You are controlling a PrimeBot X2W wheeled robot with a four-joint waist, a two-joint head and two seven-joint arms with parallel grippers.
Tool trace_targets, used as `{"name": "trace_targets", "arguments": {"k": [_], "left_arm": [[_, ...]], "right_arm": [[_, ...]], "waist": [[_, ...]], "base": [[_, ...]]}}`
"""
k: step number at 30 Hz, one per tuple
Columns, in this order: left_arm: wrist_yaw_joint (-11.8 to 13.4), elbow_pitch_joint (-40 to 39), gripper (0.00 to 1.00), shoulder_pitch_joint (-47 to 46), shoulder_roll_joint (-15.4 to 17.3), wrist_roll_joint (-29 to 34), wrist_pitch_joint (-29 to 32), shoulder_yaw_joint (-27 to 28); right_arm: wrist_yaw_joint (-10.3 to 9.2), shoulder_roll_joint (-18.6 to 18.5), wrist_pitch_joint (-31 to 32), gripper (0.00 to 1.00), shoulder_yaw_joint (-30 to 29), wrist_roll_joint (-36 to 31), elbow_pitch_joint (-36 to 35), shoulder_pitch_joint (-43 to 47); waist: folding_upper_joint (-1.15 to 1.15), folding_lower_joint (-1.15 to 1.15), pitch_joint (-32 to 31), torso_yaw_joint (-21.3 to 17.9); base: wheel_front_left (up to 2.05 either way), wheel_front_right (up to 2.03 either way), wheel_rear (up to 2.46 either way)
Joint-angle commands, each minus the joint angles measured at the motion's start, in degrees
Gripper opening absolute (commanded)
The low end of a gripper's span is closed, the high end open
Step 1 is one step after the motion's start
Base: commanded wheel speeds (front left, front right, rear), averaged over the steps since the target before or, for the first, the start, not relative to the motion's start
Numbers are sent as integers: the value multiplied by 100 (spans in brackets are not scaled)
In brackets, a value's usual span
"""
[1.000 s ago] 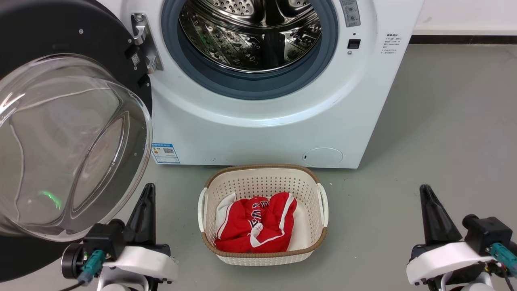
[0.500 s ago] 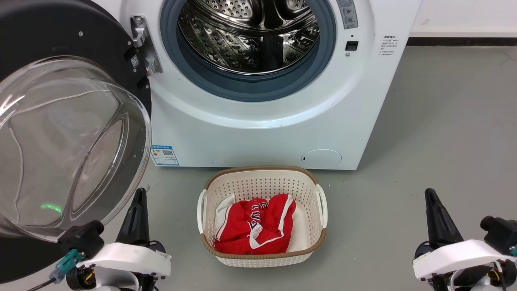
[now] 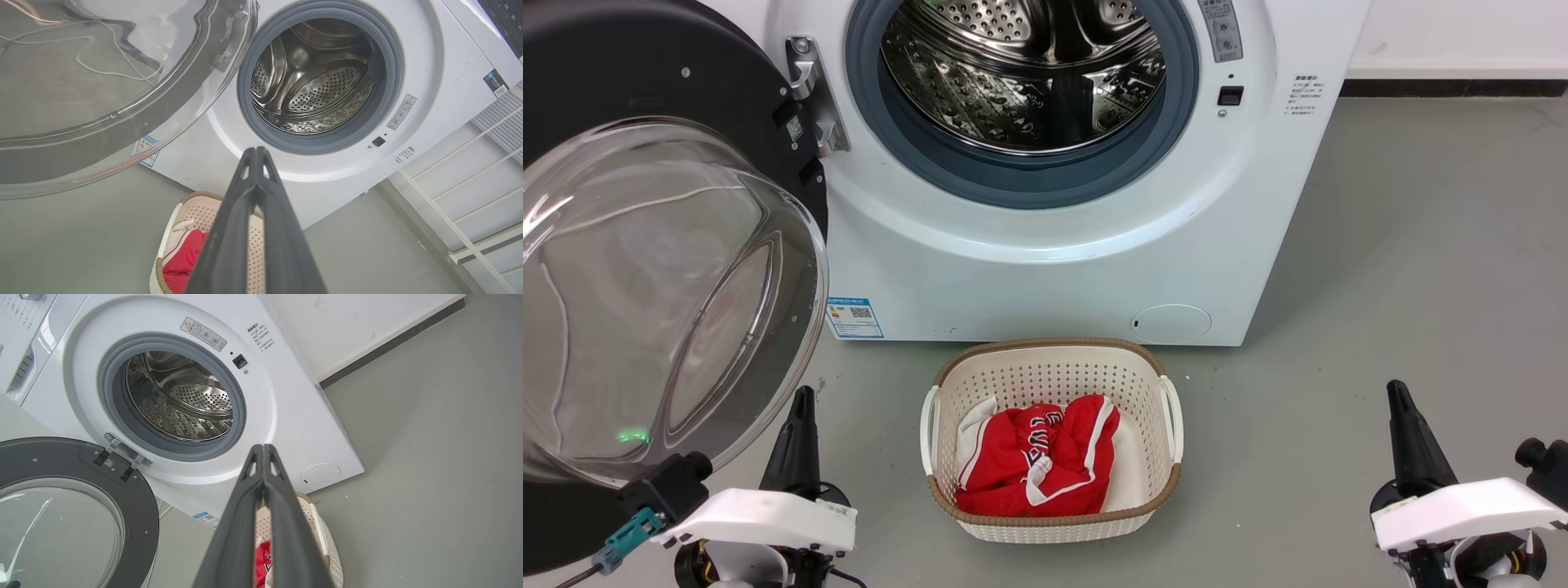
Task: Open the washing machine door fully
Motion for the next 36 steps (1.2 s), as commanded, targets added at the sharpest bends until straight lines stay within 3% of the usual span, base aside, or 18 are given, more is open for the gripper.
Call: {"name": "trace_targets", "arguments": {"k": [1, 36], "left_arm": [[-30, -48, 0, -142, 1, -212, 43, 39], [-92, 136, 0, -213, -79, -2679, 673, 228]], "right_arm": [[0, -3, 35, 0, -20, 225, -38, -150], [0, -2, 552, 0, -119, 2785, 178, -302]], "waist": [[0, 0, -4, -2], [0, 0, -96, -52]], "base": [[0, 0, 0], [0, 0, 0]]}}
